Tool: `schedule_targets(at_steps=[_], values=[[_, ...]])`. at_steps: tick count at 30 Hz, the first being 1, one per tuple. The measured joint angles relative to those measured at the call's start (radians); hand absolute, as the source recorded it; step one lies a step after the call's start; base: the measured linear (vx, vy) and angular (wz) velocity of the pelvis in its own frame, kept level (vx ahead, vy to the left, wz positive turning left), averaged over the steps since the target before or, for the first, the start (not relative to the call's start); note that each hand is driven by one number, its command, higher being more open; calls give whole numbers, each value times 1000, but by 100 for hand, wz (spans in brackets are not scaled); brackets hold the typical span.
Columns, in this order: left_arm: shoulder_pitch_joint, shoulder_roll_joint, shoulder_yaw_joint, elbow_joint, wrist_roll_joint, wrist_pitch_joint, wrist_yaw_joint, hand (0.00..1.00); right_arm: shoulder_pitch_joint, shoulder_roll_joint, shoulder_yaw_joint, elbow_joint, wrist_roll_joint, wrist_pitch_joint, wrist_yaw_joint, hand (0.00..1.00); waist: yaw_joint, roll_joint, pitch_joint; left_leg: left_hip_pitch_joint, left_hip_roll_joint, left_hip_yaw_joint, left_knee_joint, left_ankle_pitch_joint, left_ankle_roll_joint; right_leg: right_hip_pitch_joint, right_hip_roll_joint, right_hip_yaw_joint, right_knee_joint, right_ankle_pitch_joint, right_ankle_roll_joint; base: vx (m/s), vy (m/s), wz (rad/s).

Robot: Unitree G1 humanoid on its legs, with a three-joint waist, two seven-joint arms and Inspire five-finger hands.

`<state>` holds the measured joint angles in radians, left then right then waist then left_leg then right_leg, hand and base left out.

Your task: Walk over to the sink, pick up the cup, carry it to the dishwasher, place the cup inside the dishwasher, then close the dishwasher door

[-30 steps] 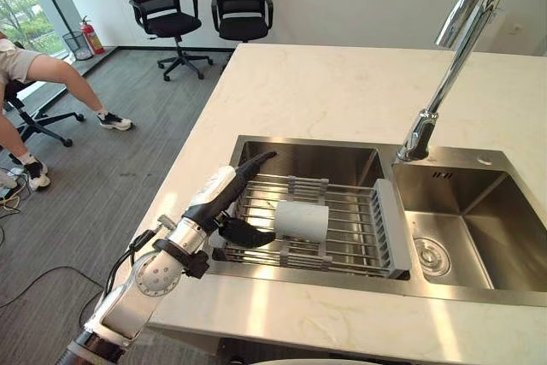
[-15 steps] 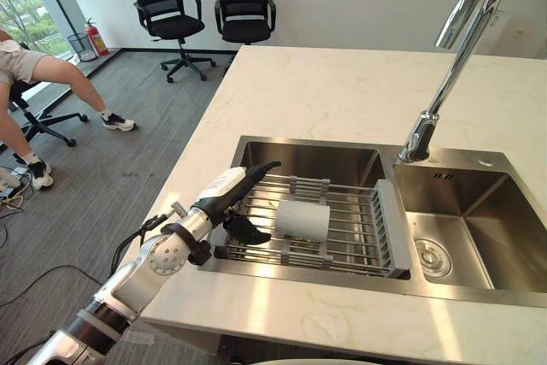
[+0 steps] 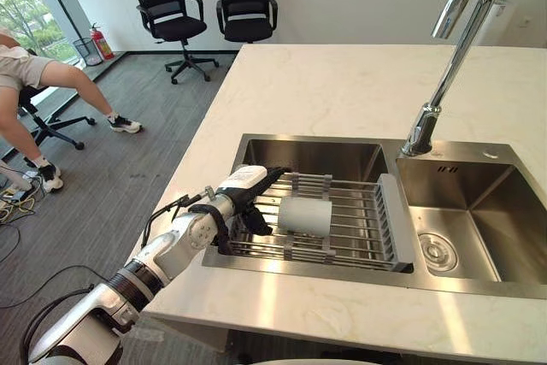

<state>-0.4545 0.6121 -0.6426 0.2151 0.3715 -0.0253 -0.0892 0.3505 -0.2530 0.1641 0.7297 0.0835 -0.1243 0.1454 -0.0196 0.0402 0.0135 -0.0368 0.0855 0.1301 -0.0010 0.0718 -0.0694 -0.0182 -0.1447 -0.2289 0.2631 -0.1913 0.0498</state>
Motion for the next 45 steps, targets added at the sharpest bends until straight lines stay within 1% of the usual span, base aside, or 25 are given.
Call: schedule_targets(at_steps=[5, 10, 14, 26, 29, 32, 38, 45], values=[[-38, -8, -44, 20, 38, -4, 3, 100, -18, -7, 1, 29, 12, 3, -22, 100, -3, 11, 2, -1, -3, -11, -8, 10, 1, -2, -6, -15, 4, -3, 2, -29, 0, 7], [-49, -19, -49, 35, 84, -4, 5, 100, -30, -16, 5, 43, 12, 6, -36, 100, -7, 22, 1, -1, -6, -13, -28, 25, 1, -17, -12, -18, 20, -8, 2, -5, 1, 1], [-53, -38, -92, 35, 110, -3, 15, 100, -36, -23, 21, 43, 13, 12, -46, 100, -9, 23, 1, -1, -9, -19, -29, 27, 1, -20, -17, -22, 30, -15, 4, -2, -1, 3], [-53, -63, -132, 31, 139, 9, 17, 100, -62, -29, 40, 71, 13, 15, -61, 100, -17, 25, 1, -7, -20, -36, -31, 28, 2, -19, -30, -41, 34, -23, 9, 0, 3, 5], [-53, -82, -137, 24, 138, 26, 17, 100, -72, -30, 41, 84, 14, 18, -61, 100, -17, 26, 2, -7, -21, -37, -32, 28, 2, -17, -31, -42, 34, -23, 9, 0, 0, 0], [-53, -84, -165, -6, 138, 42, 17, 100, -76, -32, 44, 84, 15, 26, -65, 100, -18, 30, 3, -7, -22, -38, -32, 29, 2, -16, -31, -44, 34, -23, 9, 0, 0, 0], [-53, -86, -197, -52, 138, 58, 6, 100, -76, -39, 50, 86, 34, 27, -66, 100, -18, 36, 1, -6, -22, -42, -40, 34, 1, -17, -31, -49, 33, -23, 9, -4, -1, 1], [-53, -92, -203, -55, 140, 67, -4, 100, -79, -39, 51, 88, 43, 38, -66, 100, -21, 36, 0, -3, -18, -42, -54, 42, 1, -17, -31, -48, 33, -23, 9, 0, 0, 0]])
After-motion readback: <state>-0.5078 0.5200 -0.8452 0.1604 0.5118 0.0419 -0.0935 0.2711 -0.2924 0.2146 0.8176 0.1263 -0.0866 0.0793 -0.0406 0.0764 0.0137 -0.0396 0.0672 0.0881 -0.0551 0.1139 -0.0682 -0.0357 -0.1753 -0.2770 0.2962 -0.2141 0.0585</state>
